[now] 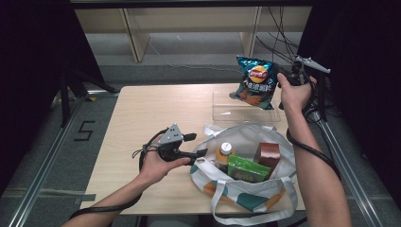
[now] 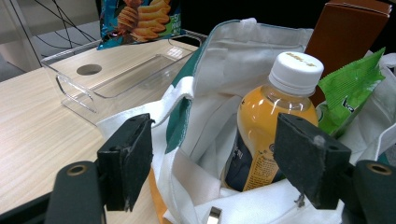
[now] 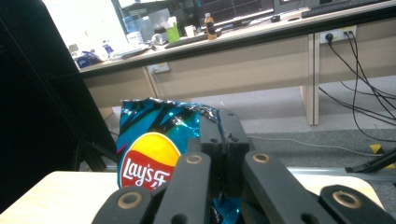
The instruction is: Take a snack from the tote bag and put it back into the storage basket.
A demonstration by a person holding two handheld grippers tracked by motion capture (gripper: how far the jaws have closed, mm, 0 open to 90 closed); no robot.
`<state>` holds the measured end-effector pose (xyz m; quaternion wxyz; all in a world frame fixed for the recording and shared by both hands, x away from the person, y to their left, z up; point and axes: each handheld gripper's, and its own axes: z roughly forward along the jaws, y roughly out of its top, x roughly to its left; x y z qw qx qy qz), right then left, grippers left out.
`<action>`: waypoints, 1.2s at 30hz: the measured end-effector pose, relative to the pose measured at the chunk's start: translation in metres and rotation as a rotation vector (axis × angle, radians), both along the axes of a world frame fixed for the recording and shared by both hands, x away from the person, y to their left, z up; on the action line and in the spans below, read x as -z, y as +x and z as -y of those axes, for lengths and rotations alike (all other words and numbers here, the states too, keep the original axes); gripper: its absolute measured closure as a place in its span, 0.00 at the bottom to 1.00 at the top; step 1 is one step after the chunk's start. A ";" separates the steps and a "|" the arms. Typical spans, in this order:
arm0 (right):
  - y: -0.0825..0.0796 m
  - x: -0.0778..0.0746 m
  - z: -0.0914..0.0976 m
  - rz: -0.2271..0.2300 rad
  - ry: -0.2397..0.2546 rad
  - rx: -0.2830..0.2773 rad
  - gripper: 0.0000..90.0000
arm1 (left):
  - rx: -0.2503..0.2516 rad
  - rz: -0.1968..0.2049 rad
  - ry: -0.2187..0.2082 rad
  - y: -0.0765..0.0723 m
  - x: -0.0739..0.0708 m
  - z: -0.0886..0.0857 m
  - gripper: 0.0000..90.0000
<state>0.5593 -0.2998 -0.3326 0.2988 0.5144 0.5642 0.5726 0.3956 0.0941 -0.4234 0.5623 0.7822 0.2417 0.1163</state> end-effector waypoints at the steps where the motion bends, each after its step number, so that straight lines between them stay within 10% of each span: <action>1: 0.001 0.001 0.000 0.004 -0.011 -0.001 1.00 | 0.000 0.000 0.000 0.000 0.000 0.000 0.31; 36: 0.009 0.020 -0.001 -0.074 0.010 0.023 1.00 | 0.006 0.010 0.017 -0.001 0.001 0.000 0.31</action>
